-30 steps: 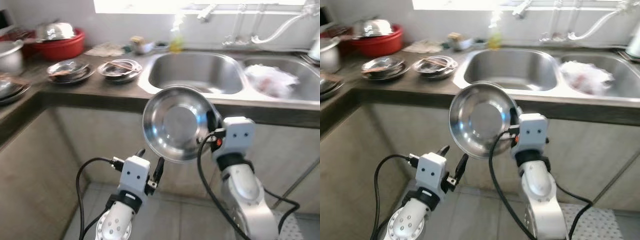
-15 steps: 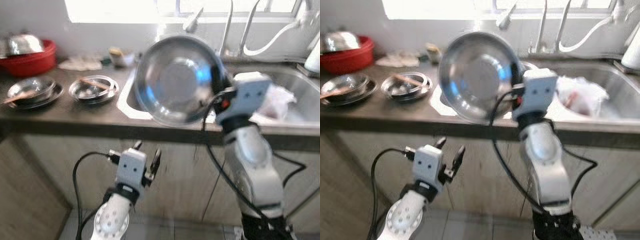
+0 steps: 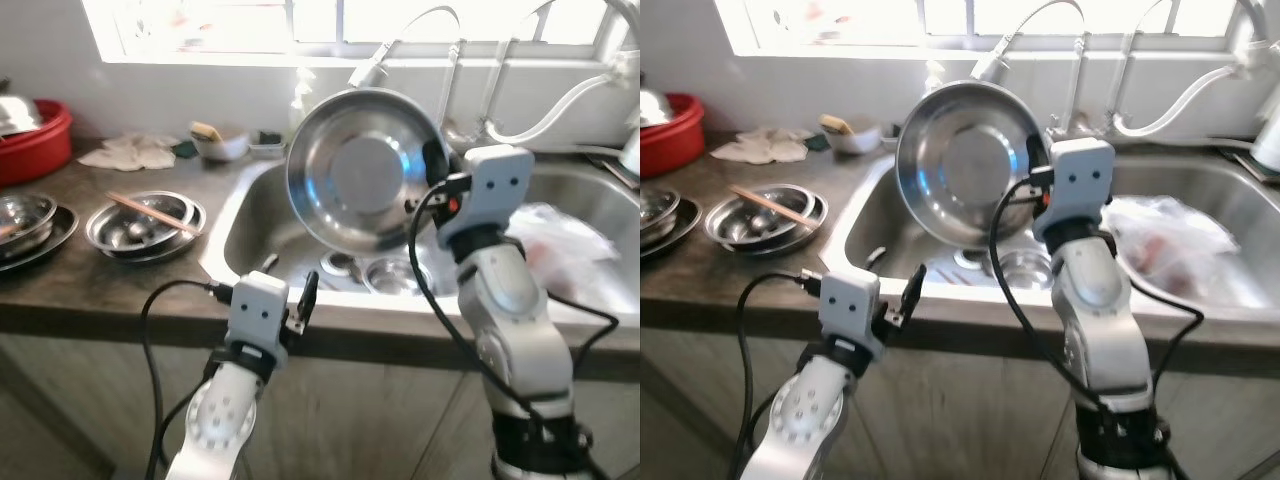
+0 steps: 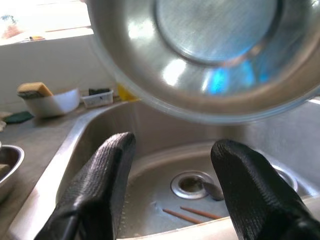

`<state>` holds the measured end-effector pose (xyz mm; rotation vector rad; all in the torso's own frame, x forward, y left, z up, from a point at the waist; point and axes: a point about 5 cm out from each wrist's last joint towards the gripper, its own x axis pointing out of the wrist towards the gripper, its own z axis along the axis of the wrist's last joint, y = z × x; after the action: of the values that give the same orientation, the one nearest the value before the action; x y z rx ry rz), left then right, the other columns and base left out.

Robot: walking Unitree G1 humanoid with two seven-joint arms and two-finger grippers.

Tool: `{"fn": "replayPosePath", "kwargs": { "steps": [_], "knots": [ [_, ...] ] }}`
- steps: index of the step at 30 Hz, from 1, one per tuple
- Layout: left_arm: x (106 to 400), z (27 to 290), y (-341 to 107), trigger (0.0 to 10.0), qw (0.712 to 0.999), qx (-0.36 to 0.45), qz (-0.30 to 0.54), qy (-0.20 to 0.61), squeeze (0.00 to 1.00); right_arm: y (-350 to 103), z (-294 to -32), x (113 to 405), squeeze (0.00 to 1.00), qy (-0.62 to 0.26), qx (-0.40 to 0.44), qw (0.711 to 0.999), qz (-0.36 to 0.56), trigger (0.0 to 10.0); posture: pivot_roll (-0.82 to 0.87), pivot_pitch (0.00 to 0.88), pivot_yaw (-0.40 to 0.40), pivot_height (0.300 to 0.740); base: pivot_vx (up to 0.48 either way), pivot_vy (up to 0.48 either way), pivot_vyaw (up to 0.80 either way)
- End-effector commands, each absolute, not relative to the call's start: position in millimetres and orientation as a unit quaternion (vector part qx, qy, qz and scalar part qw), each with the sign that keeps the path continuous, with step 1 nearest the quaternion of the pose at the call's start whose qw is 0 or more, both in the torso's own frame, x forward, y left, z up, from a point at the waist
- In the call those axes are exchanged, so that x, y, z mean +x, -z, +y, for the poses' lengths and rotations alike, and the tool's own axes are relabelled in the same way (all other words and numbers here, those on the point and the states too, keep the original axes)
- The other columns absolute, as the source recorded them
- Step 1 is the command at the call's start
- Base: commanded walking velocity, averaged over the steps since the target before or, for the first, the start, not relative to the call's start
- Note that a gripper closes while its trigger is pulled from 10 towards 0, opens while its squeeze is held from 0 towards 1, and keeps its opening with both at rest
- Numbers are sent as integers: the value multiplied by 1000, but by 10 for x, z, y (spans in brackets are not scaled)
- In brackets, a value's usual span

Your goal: Kitchen organization

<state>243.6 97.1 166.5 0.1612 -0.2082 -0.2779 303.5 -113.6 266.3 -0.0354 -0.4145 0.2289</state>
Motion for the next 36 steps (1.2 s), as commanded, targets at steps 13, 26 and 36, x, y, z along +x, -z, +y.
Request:
{"fn": "replayPosePath", "kwargs": {
  "steps": [13,26,36],
  "knots": [
    [2399,911,-1629,10000,984,63,-89,144,0,-2488,-1283,3274,0,-111,-37,988,-96,10000,138,63,-40,740,62,0,0],
    [2263,810,-1589,10000,982,48,-73,165,0,-2250,-1378,3765,0,-124,-30,991,47,10000,155,104,-46,740,0,0,0],
    [2120,818,-1572,10000,984,46,-56,162,0,-1979,-1625,3956,0,-67,-14,991,119,10000,176,166,-52,740,0,0,0]
  ]
}}
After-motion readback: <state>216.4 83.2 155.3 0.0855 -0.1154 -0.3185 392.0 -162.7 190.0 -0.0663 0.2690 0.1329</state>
